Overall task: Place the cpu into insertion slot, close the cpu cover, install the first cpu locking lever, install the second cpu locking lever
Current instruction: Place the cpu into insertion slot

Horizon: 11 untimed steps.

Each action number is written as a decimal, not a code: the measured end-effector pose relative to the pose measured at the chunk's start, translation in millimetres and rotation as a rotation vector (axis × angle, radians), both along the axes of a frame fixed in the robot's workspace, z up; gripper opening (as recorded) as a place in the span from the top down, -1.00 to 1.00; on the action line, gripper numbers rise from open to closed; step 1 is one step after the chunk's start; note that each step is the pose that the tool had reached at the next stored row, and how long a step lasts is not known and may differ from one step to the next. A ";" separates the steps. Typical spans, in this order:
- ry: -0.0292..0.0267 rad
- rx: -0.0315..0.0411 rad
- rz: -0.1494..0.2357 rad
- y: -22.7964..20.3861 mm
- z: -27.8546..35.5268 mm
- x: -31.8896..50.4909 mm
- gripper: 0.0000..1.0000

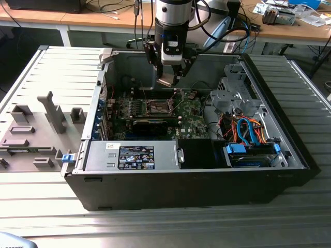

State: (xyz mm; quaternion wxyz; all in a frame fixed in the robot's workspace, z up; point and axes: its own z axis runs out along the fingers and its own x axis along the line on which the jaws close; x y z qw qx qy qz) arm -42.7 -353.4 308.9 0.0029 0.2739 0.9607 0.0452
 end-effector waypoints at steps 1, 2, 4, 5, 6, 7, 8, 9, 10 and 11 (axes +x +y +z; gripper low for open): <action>0.0001 -0.0001 -0.001 0.0 0.0 0.0 -0.08; 0.0000 0.0000 -0.003 0.0 0.0 0.0 -0.08; 0.0000 0.0000 -0.005 0.0 0.0 0.0 -0.08; 0.0000 0.0000 -0.006 0.0 0.0 0.0 -0.08; 0.0000 0.0000 -0.008 0.0 0.0 0.0 -0.08; 0.0000 -0.0001 -0.010 0.0 0.0 0.0 -0.08; 0.0001 0.0000 -0.011 0.0 0.0 0.0 -0.08; 0.0000 0.0000 -0.012 0.0 0.0 0.0 -0.08; 0.0000 0.0000 -0.013 0.0 0.0 0.0 -0.08; 0.0000 0.0000 -0.015 0.0 0.0 0.0 -0.08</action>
